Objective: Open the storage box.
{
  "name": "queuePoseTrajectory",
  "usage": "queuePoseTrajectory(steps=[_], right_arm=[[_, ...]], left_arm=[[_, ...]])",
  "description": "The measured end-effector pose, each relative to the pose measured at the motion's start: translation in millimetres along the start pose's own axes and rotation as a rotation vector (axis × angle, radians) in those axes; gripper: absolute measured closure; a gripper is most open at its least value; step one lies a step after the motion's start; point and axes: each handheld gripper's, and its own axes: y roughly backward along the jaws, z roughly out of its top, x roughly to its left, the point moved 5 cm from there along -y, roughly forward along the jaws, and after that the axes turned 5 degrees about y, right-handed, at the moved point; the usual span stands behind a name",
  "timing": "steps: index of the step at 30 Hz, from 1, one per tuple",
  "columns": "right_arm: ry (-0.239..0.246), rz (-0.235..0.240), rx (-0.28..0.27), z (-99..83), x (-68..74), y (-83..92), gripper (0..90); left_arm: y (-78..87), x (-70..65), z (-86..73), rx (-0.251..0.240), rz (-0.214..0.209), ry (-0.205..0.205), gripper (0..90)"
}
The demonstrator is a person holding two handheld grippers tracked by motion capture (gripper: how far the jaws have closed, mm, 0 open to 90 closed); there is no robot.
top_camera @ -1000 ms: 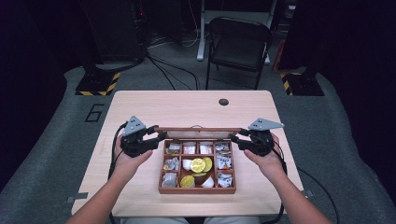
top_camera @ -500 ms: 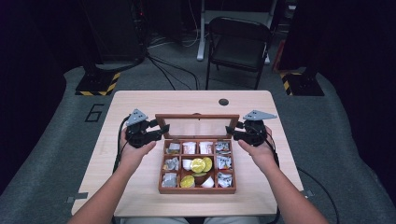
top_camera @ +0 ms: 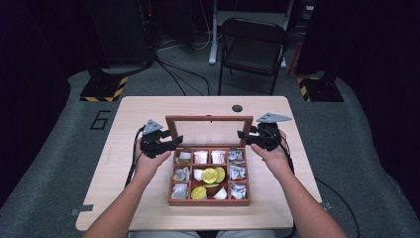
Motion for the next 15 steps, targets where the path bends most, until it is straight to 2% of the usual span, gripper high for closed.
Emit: queuePoseTrajectory(steps=[1,5,6,10,11,15], right_arm=[[0.002,0.002,0.001,-0.1,0.0,-0.8,51.6],[0.009,-0.010,0.006,-0.5,0.6,-3.7,50.3],[0.010,-0.020,0.005,-0.3,0.6,-4.6,50.3],[0.001,-0.030,-0.002,0.1,0.1,-6.0,50.4],[0.001,-0.034,-0.003,0.1,-0.2,-6.9,50.3],[-0.005,-0.030,-0.002,-0.4,-0.9,-7.7,50.2]], left_arm=[[-2.6,-0.6,-1.9,-0.009,0.003,0.017,37.5],[-7.1,-4.8,-6.1,-0.001,0.031,0.022,33.2],[-9.0,-8.7,-6.0,-0.012,0.061,0.028,32.1],[-13.6,-16.7,-7.0,-0.032,0.079,0.050,31.9],[-14.2,-17.1,-7.8,-0.024,0.096,0.030,31.2],[-18.8,-18.4,-8.9,-0.026,0.125,0.047,30.9]])
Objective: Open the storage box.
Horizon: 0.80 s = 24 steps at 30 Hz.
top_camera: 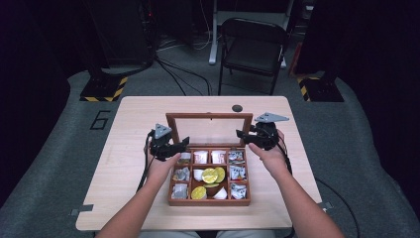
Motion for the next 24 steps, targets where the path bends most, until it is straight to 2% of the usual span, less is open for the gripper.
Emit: queuePoseTrajectory(steps=[4,5,6,8,9,10,11,15,16,18,19,20,21,24], right_arm=[[-0.004,-0.002,0.000,-0.7,-1.5,-1.4,48.5],[-0.009,-0.006,0.001,-2.8,-1.8,-1.9,44.6],[-0.009,-0.006,0.001,-2.8,-1.8,-1.9,44.6],[-0.021,-0.006,-0.013,-8.4,-1.2,-1.8,42.3],[-0.036,-0.018,-0.011,-18.0,-1.5,-4.7,40.5],[-0.036,-0.018,-0.011,-18.0,-1.5,-4.7,40.5],[-0.040,-0.036,-0.001,-27.0,-2.7,-10.7,38.3],[-0.055,-0.040,0.019,-33.4,-1.9,-21.3,38.0],[-0.050,-0.045,0.026,-34.2,-1.1,-25.7,37.5],[-0.051,-0.067,0.029,-34.0,-0.9,-30.9,39.2],[-0.075,-0.082,0.027,-33.4,-1.2,-33.0,40.9],[-0.075,-0.082,0.027,-33.4,-1.2,-33.0,40.9],[-0.102,-0.110,0.030,-33.1,-1.3,-34.5,42.3],[-0.104,-0.135,0.031,-32.2,-0.9,-37.1,42.4]], left_arm=[[-4.1,-1.5,0.8,0.000,0.015,0.013,30.5],[-5.2,-1.2,1.3,0.000,0.016,0.016,30.8],[-5.2,-1.2,1.3,0.000,0.016,0.016,31.0],[-6.0,0.4,1.7,-0.003,0.014,0.024,32.3],[-7.1,1.1,1.7,-0.007,0.017,0.023,32.5],[-7.1,1.1,1.7,-0.007,0.017,0.023,32.5],[-8.1,1.0,1.8,-0.006,0.022,0.012,32.5],[-9.5,1.4,2.5,-0.006,0.022,0.009,32.5],[-11.1,0.7,3.2,-0.023,0.020,0.028,32.5],[-11.7,1.9,3.5,-0.010,0.025,0.025,32.9],[-12.6,2.1,3.9,-0.009,0.029,0.025,32.8],[-13.5,2.3,4.1,-0.009,0.033,0.023,32.8],[-14.2,2.3,4.3,-0.008,0.032,0.025,32.8],[-17.3,2.4,4.4,-0.011,0.049,0.033,32.4]])
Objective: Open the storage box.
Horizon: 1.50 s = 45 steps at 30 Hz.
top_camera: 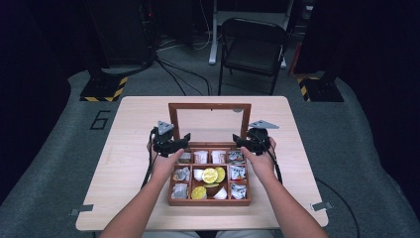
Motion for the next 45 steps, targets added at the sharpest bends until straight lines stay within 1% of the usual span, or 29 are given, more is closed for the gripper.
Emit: queuePoseTrajectory(steps=[1,2,3,4,5,10,12,13,14,15,18,19,23,24,25,27,28,29,31,32,34,35,36,38,39,42,43,44,45], right_arm=[[-0.015,-0.027,0.010,2.0,1.9,-3.5,42.1],[-0.015,-0.027,0.010,2.0,1.9,-3.5,42.1],[-0.022,-0.047,0.024,4.0,3.4,-6.0,40.6],[-0.022,-0.047,0.024,4.0,3.4,-6.0,40.6],[-0.028,-0.056,0.027,5.4,4.1,-8.4,40.2],[-0.044,-0.049,0.030,6.8,1.9,-11.4,40.5],[-0.046,-0.046,0.035,6.8,1.4,-11.9,41.1],[-0.048,-0.042,0.040,6.7,-0.1,-11.6,42.3],[-0.048,-0.042,0.040,6.7,-0.1,-11.6,42.3],[-0.061,-0.030,0.039,7.0,-0.4,-10.8,43.5],[-0.049,-0.029,0.038,7.6,-1.5,-10.1,44.3],[-0.047,-0.025,0.040,7.9,-1.7,-9.3,44.9],[-0.032,-0.019,0.039,7.3,-3.0,-9.4,45.1],[-0.032,-0.019,0.039,7.3,-3.0,-9.4,45.1],[-0.042,-0.016,0.039,7.2,-2.8,-9.9,45.0],[-0.041,-0.016,0.038,7.4,-2.9,-10.6,45.0],[-0.038,-0.022,0.045,7.2,-3.1,-11.6,44.6],[-0.040,-0.023,0.051,7.2,-3.0,-12.5,44.3],[-0.050,-0.021,0.055,7.5,-3.3,-14.1,43.3],[-0.043,-0.020,0.057,7.6,-4.2,-15.6,42.3],[-0.050,-0.018,0.063,8.0,-4.2,-17.0,40.8],[-0.054,-0.015,0.065,8.2,-4.2,-17.7,40.0],[-0.052,-0.016,0.071,8.8,-4.3,-19.1,39.3],[-0.059,-0.020,0.072,9.0,-3.9,-21.1,38.4],[-0.053,-0.033,0.075,8.6,-3.8,-22.6,37.7],[-0.042,-0.042,0.074,8.6,-2.7,-24.1,36.4],[-0.038,-0.057,0.078,8.3,-1.3,-25.2,35.6],[-0.038,-0.057,0.078,8.3,-1.3,-25.2,35.6],[-0.033,-0.073,0.081,8.3,-0.6,-26.5,35.5]], left_arm=[[-2.1,0.4,-0.2,-0.002,0.007,0.005,32.1],[-2.1,0.4,-0.2,-0.002,0.007,0.005,32.0],[-3.4,0.8,0.1,0.001,0.012,0.015,32.0],[-3.4,0.8,0.1,0.001,0.012,0.015,31.8],[-5.1,1.4,1.4,0.015,0.013,0.022,31.4],[-8.2,3.5,2.5,0.024,0.015,0.020,31.1],[-9.1,2.9,2.1,0.025,0.021,0.020,30.6],[-10.3,2.2,1.7,0.021,0.032,0.015,30.5],[-10.3,2.2,1.7,0.021,0.032,0.015,30.5],[-10.9,2.6,1.2,0.023,0.037,0.011,30.5],[-11.3,3.0,0.1,0.031,0.036,0.014,30.6],[-11.5,2.8,-1.4,0.039,0.031,0.031,30.6],[-11.9,3.3,-2.1,0.035,0.022,0.047,30.6],[-11.9,3.3,-2.1,0.035,0.022,0.047,30.6],[-13.0,3.7,-2.7,0.041,0.024,0.053,30.6],[-14.5,3.7,-2.3,0.042,0.029,0.053,30.5],[-15.4,4.0,-1.7,0.046,0.032,0.050,29.9],[-16.1,3.6,-1.5,0.055,0.034,0.057,29.3],[-18.0,3.6,-0.6,0.063,0.037,0.062,28.1],[-18.5,3.9,-0.4,0.067,0.040,0.059,28.1],[-19.9,4.1,0.1,0.071,0.042,0.064,28.1],[-21.1,4.6,0.3,0.079,0.045,0.058,28.1],[-22.0,4.6,0.3,0.079,0.048,0.064,28.2],[-23.6,4.9,0.2,0.078,0.052,0.066,28.2],[-24.8,4.7,-0.1,0.080,0.060,0.067,28.1],[-25.5,4.8,0.0,0.079,0.061,0.069,28.0],[-26.0,5.2,0.2,0.080,0.060,0.072,28.0],[-26.0,5.2,0.2,0.080,0.060,0.072,28.0],[-27.2,5.2,0.0,0.078,0.062,0.078,28.0]])
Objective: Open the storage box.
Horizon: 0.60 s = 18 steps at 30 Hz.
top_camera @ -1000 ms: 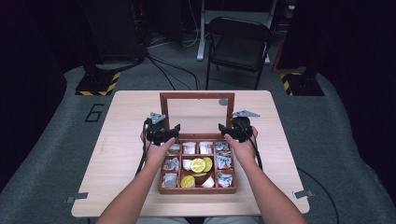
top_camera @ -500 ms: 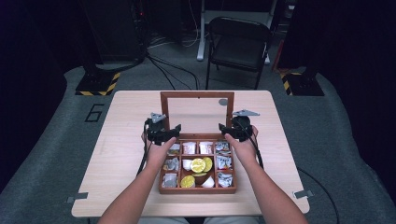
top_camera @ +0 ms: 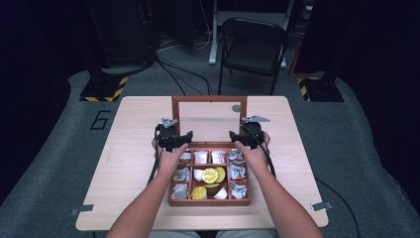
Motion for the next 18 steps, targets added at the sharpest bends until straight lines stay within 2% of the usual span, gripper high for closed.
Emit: queuePoseTrajectory(steps=[4,7,18], right_arm=[[0.018,-0.018,0.003,0.2,0.5,-2.4,34.1],[0.006,-0.035,0.022,1.1,1.5,-4.9,33.2],[-0.034,-0.028,0.049,3.3,-1.0,-12.7,31.8]], left_arm=[[-2.3,-0.6,-0.1,0.000,0.007,0.008,26.7],[-4.9,0.0,1.0,0.018,0.009,0.010,25.8],[-11.1,3.3,2.8,0.051,-0.005,0.043,25.7]])
